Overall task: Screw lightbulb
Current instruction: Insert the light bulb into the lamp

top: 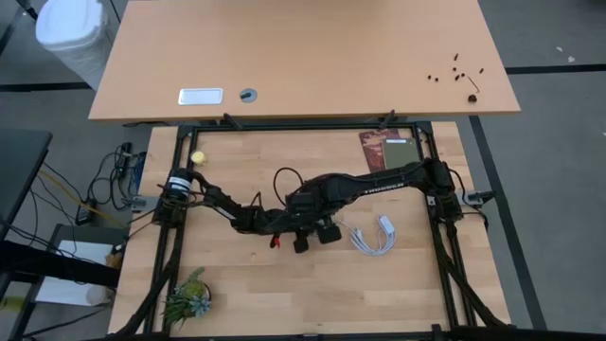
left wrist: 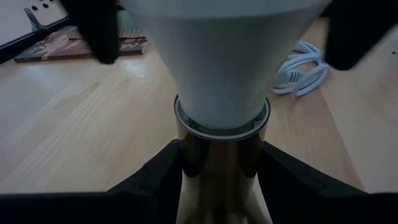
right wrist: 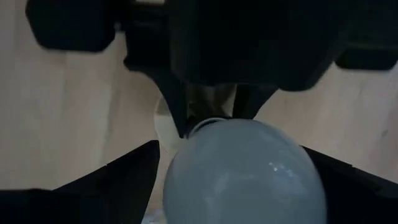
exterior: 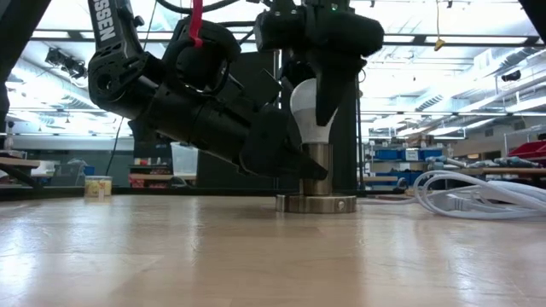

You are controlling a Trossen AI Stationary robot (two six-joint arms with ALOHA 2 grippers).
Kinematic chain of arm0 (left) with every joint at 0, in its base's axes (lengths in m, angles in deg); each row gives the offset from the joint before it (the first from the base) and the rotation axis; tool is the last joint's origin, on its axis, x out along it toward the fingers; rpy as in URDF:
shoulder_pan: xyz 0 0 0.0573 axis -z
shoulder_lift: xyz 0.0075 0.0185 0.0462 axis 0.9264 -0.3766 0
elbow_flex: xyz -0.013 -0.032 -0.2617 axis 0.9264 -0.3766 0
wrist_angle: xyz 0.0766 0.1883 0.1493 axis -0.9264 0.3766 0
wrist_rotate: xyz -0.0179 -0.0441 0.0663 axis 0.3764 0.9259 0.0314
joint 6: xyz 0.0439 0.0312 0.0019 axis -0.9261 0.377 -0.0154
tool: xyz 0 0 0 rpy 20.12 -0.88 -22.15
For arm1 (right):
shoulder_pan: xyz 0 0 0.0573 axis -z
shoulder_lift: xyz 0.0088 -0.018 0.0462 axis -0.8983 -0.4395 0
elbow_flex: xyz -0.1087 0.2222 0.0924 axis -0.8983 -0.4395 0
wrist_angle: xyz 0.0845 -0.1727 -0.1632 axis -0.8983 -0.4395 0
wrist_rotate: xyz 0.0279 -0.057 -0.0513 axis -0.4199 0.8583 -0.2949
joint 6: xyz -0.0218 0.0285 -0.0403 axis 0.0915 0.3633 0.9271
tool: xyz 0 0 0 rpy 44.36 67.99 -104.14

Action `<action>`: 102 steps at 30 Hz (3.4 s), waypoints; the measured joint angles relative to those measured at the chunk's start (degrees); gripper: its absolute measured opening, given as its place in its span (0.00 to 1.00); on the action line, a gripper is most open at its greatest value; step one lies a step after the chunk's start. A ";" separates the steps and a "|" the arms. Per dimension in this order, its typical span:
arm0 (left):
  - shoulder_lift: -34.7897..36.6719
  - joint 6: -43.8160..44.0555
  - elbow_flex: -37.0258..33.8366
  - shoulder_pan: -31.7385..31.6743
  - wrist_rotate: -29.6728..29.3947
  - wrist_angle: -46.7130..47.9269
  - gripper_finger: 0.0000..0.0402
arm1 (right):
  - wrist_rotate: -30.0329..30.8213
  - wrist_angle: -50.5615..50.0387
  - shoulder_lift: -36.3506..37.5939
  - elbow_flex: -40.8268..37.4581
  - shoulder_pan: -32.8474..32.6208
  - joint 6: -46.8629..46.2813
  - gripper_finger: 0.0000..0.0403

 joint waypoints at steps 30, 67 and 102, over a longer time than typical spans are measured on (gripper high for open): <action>0.02 -0.67 0.04 0.00 -0.01 0.48 0.46 | -3.52 2.29 0.00 -2.17 0.24 34.46 0.86; 0.04 0.76 0.02 0.07 -0.36 0.81 0.46 | -1.88 5.35 0.00 -3.69 0.22 -11.55 0.62; 0.00 1.06 -0.02 -0.07 -1.61 0.79 0.46 | -6.31 5.99 0.00 -3.69 2.12 -9.91 0.94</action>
